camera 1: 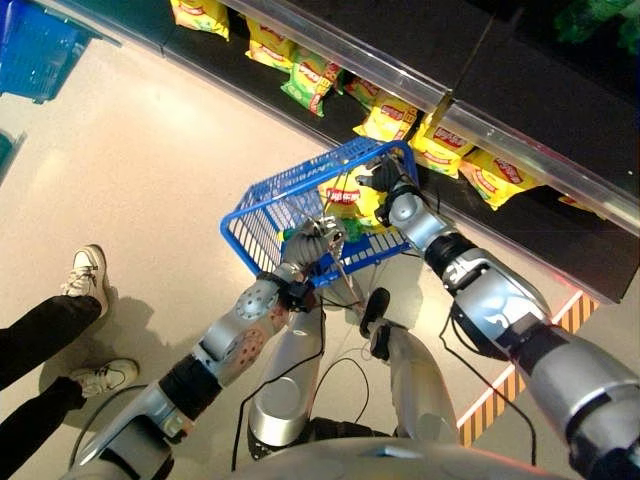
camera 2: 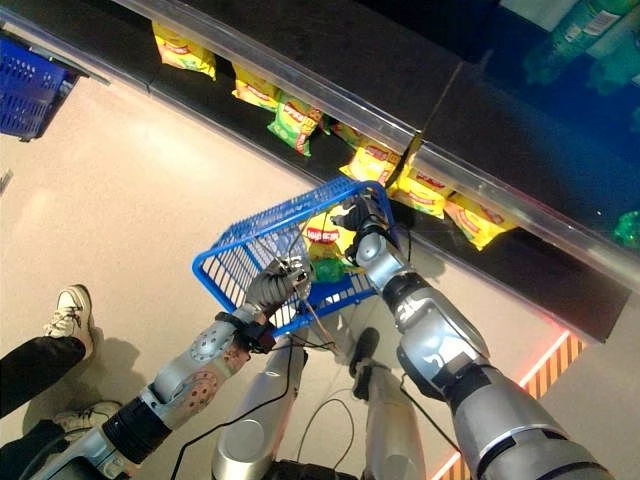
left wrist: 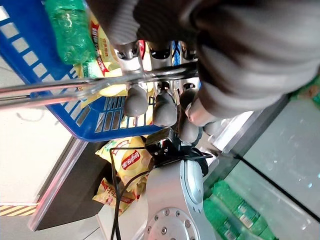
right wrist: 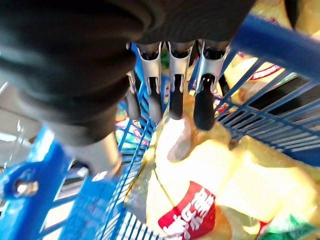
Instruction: Pick up the snacks into the basket
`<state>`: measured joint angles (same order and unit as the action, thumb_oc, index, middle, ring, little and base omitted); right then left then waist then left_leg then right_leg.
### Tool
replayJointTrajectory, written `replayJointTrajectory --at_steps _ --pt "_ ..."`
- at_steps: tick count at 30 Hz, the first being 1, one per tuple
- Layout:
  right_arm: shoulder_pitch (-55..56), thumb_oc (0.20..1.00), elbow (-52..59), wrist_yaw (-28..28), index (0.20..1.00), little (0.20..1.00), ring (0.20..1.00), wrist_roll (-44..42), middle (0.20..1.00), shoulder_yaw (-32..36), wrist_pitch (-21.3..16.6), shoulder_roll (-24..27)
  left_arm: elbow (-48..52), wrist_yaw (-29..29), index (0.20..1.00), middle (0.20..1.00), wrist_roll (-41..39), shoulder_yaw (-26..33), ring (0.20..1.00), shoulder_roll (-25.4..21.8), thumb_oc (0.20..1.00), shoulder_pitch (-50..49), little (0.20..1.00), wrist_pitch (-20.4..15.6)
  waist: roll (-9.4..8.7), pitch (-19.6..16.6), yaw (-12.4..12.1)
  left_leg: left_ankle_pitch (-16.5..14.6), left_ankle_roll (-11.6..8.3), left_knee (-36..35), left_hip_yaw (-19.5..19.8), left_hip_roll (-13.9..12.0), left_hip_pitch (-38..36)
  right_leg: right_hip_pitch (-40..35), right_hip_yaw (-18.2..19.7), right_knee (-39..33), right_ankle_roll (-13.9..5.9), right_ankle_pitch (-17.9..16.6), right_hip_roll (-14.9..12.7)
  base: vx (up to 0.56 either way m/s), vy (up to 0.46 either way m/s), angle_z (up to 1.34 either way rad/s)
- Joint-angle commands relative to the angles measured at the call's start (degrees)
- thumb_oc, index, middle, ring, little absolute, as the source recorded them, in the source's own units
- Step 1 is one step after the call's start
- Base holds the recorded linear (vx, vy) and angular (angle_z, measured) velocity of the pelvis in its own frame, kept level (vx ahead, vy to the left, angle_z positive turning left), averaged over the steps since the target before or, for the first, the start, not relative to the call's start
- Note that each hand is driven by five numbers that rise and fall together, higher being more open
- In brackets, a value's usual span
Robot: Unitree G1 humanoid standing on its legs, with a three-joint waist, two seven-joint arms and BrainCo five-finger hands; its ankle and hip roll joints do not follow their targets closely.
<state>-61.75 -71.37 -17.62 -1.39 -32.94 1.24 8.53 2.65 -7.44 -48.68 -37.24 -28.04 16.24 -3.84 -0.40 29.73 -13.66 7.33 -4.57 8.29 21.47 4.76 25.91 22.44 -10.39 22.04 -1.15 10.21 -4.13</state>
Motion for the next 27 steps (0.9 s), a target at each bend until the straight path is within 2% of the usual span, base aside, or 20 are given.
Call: replayJointTrajectory --at_steps 1,3,6,7,8,9,12,13,14,16,20,22,27 --pt "-2.0 1.0 1.5 -0.8 1.0 1.0 1.0 1.7 1.0 -0.6 -0.6 0.3 15.2 5.0 0.2 0.2 0.4 -0.1 0.2 3.7 0.2 3.8 0.2 -4.5 1.55 0.1 0.0 -6.1 4.23 2.4 -1.3 4.9 -3.3 -1.8 -0.2 -7.4 -3.99 -6.4 -0.7 0.02 0.024 0.15" --pt "-1.4 1.0 1.8 -0.5 1.0 1.0 1.0 2.3 1.0 -0.8 -0.6 0.4 15.1 5.0 0.2 0.2 0.4 0.5 0.2 3.8 0.2 3.7 0.2 -4.5 1.54 0.1 0.1 -5.8 4.2 2.2 -1.3 4.9 -3.5 -2.1 -0.2 -7.7 -4.04 -6.7 -0.7 0.0 0.013 0.04" --pt "5.6 1.0 6.0 0.2 1.0 1.0 1.0 4.9 1.0 -1.6 -0.5 0.4 13.0 4.2 0.2 0.2 1.4 4.2 0.2 4.4 0.2 1.3 0.2 -4.7 0.56 -0.8 0.9 -6.1 4.18 1.6 -2.4 4.3 -5.4 -3.7 0.4 -8.3 -4.3 -6.9 -0.7 0.04 0.047 0.0" --pt "9.3 1.0 9.9 0.8 1.0 1.0 1.0 6.3 1.0 -2.0 -0.6 1.0 12.0 3.5 0.2 0.2 2.7 7.3 0.2 4.3 0.2 -0.1 0.2 -5.1 -0.11 -1.4 1.4 -6.6 4.21 1.4 -3.0 4.0 -6.3 -4.4 0.7 -8.5 -4.45 -6.8 -0.6 0.04 0.035 -0.03" --pt "9.4 1.0 10.0 0.8 1.0 1.0 1.0 6.3 1.0 -2.0 -0.5 1.1 12.1 3.5 0.2 0.2 2.8 7.3 0.2 4.3 0.2 -0.1 0.2 -5.0 -0.09 -1.6 1.4 -6.3 4.2 1.2 -3.0 4.0 -6.2 -4.3 0.7 -8.7 -4.48 -7.0 -0.6 0.09 0.032 -0.12" --pt "20.0 1.0 22.7 2.5 1.0 1.0 1.0 10.4 1.0 -2.9 -1.0 4.4 9.2 1.9 0.2 0.2 4.4 13.2 0.2 5.0 0.2 -4.0 0.2 -5.3 -1.61 -3.3 2.6 -6.7 4.29 0.3 -4.1 3.3 -7.6 -5.5 1.4 -9.4 -4.83 -7.3 -0.5 0.1 0.013 -0.14" --pt "35.3 1.0 34.6 5.1 1.0 1.0 1.0 13.8 1.0 1.9 -2.7 12.0 3.2 0.1 0.2 0.2 9.0 22.6 0.2 4.6 0.2 -9.9 0.2 -5.7 -2.58 -5.8 4.5 -7.4 4.52 -1.0 -5.1 2.8 -10.8 -8.0 1.7 -10.0 -5.18 -7.0 -0.5 0.14 0.037 -0.4" --pt "47.1 1.0 38.7 6.7 1.0 1.0 1.0 14.8 1.0 7.1 -4.7 17.3 -4.8 -0.5 0.2 0.2 15.4 28.1 0.2 3.7 0.2 -12.9 0.2 -6.1 -3.16 -8.4 6.7 -7.6 4.75 -2.7 -6.6 2.2 -13.7 -10.2 2.6 -11.4 -5.39 -7.0 0.0 0.16 0.065 -0.35" --pt "47.2 1.0 38.8 6.8 1.0 1.0 1.0 14.8 1.0 7.2 -4.7 17.4 -4.8 -0.5 0.2 0.2 15.4 28.0 0.2 3.8 0.2 -12.9 0.2 -6.1 -3.11 -8.5 6.6 -7.4 4.75 -2.9 -6.6 2.2 -13.6 -10.1 2.5 -11.6 -5.41 -7.2 0.0 0.15 0.062 -0.34" --pt "56.5 1.0 38.8 7.9 1.0 1.0 1.0 14.6 1.0 12.3 -5.9 19.6 -13.6 -0.4 0.2 0.2 20.9 32.2 0.2 3.5 0.2 -16.0 0.2 -5.9 -3.17 -11.0 8.8 -7.3 4.82 -5.0 -7.8 1.7 -16.8 -12.3 3.5 -13.1 -5.52 -7.1 0.7 0.12 0.05 -0.29" --pt "64.6 1.0 33.4 8.4 1.0 1.0 1.0 15.4 1.0 18.8 -6.1 20.8 -31.2 0.6 0.2 0.2 25.8 35.7 0.2 6.2 0.2 -19.1 0.2 -4.4 -2.24 -16.3 11.7 -6.0 4.81 -10.2 -10.0 0.9 -21.3 -15.5 5.8 -17.3 -5.82 -8.6 1.6 0.11 0.038 -0.47" --pt "66.4 1.0 29.9 8.3 1.0 1.0 1.0 13.7 1.0 21.4 -5.9 19.8 -40.1 0.5 0.2 0.2 27.4 37.2 0.2 8.4 0.2 -19.9 0.2 -3.4 -1.62 -18.2 12.7 -5.4 4.86 -12.3 -11.6 0.2 -23.2 -16.7 7.5 -19.0 -5.89 -9.4 1.9 0.04 0.02 -0.6" --pt "66.9 1.0 19.8 7.8 1.0 1.0 1.0 6.9 1.0 26.1 -5.3 15.9 -57.4 -0.2 0.2 0.2 29.1 40.1 0.2 13.4 0.2 -19.5 0.2 -1.2 -0.63 -21.7 14.5 -6.3 4.89 -13.3 -14.7 -0.9 -26.3 -19.4 10.5 -21.5 -5.96 -10.1 2.6 0.06 -0.014 -0.49"
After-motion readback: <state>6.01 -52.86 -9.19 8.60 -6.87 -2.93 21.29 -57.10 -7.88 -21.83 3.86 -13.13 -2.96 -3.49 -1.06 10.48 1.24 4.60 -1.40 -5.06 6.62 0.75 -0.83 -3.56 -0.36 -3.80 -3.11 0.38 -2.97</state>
